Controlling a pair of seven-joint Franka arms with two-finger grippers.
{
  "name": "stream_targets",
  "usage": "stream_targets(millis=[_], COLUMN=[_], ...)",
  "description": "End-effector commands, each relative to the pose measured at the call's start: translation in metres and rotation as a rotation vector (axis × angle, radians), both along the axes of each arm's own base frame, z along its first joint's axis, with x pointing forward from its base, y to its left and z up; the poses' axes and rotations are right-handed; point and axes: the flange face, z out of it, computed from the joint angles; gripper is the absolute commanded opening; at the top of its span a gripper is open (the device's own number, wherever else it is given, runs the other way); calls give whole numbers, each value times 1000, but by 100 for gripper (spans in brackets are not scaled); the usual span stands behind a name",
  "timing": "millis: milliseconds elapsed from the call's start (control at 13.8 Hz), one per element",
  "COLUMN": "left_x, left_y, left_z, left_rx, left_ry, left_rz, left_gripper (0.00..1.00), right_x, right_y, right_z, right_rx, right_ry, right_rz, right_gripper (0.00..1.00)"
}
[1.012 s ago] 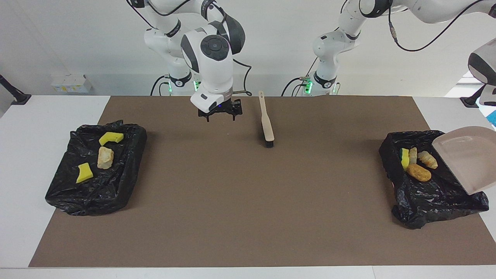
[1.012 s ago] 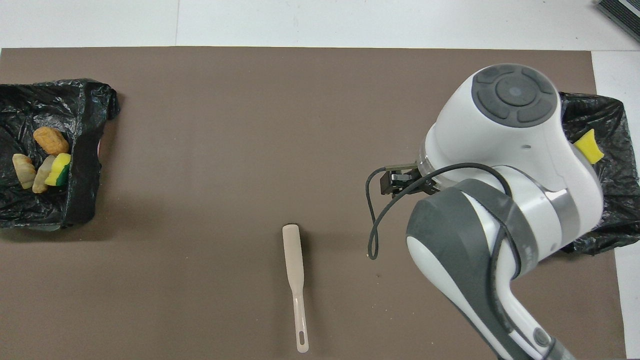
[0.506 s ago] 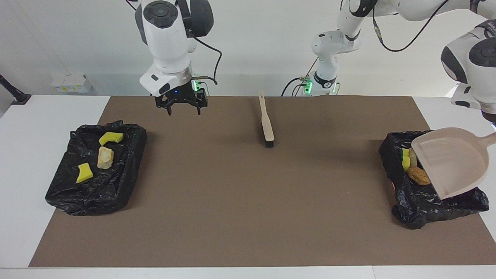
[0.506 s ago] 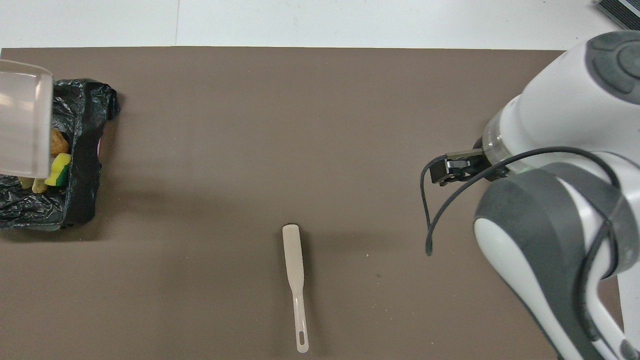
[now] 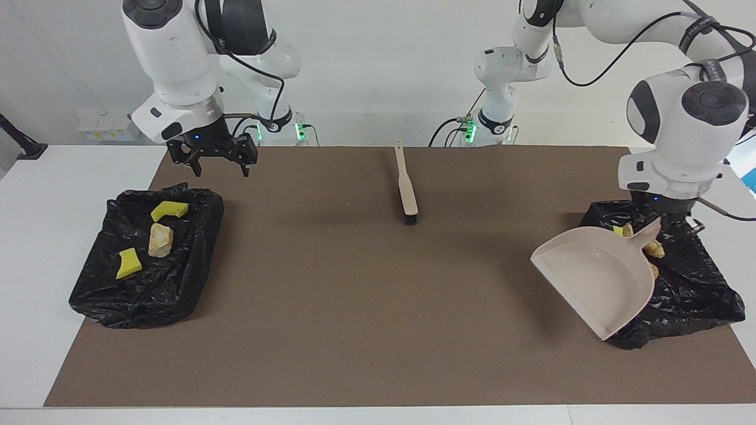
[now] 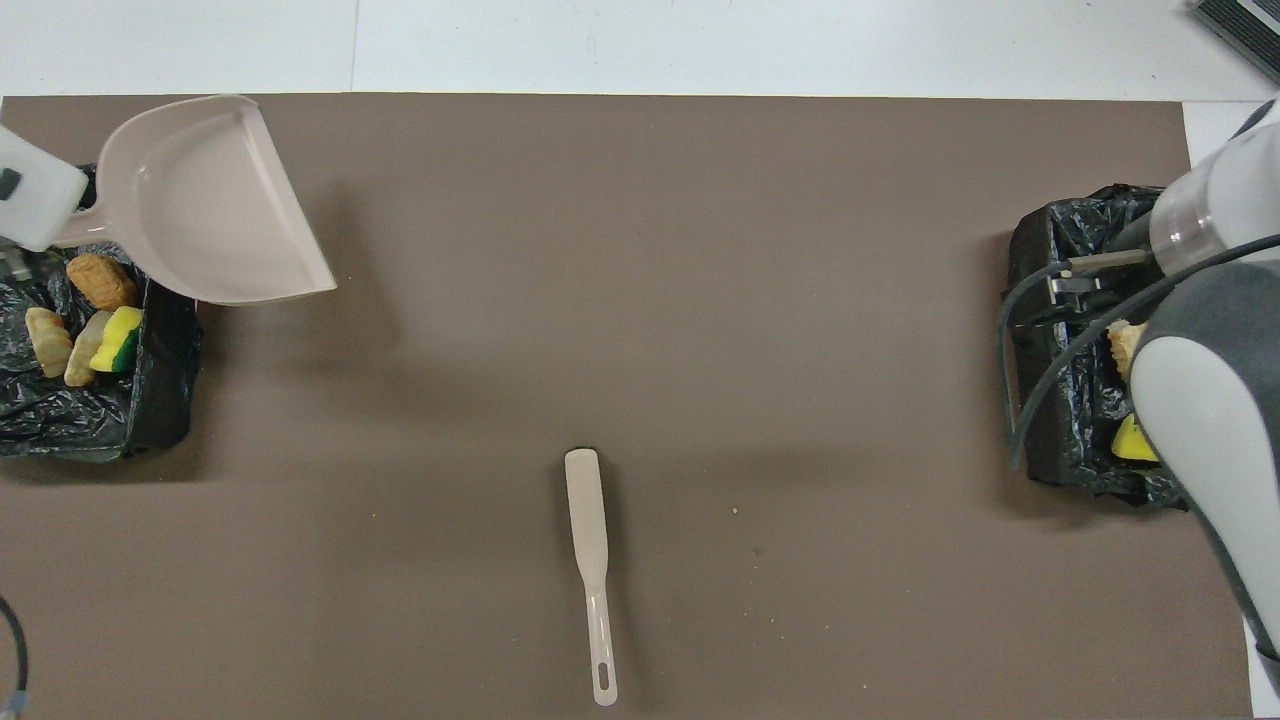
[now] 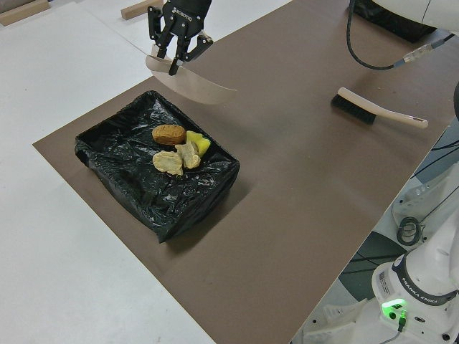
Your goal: Sweep and dump trash in bin
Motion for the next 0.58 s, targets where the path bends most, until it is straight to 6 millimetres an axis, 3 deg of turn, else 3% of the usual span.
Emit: stream_targets(millis=[0,362,506], left_x=[-12,-33,-45], left_y=[-61,-186,-235], left_z=[-31,-68,-79], left_rx=[-89,-190,-207], left_ry=[-10,-42,-74], left_rz=[212,527,657], left_gripper=[0,0,0], right_x=[-12,-28,-37], right_y=[-7,-26,-35], right_z=[19,42,42], right_rx=[4,7,4], right_ry=[-15,-56,-53], right_rz=[-13,-103,-120], right_gripper=[100,100,100])
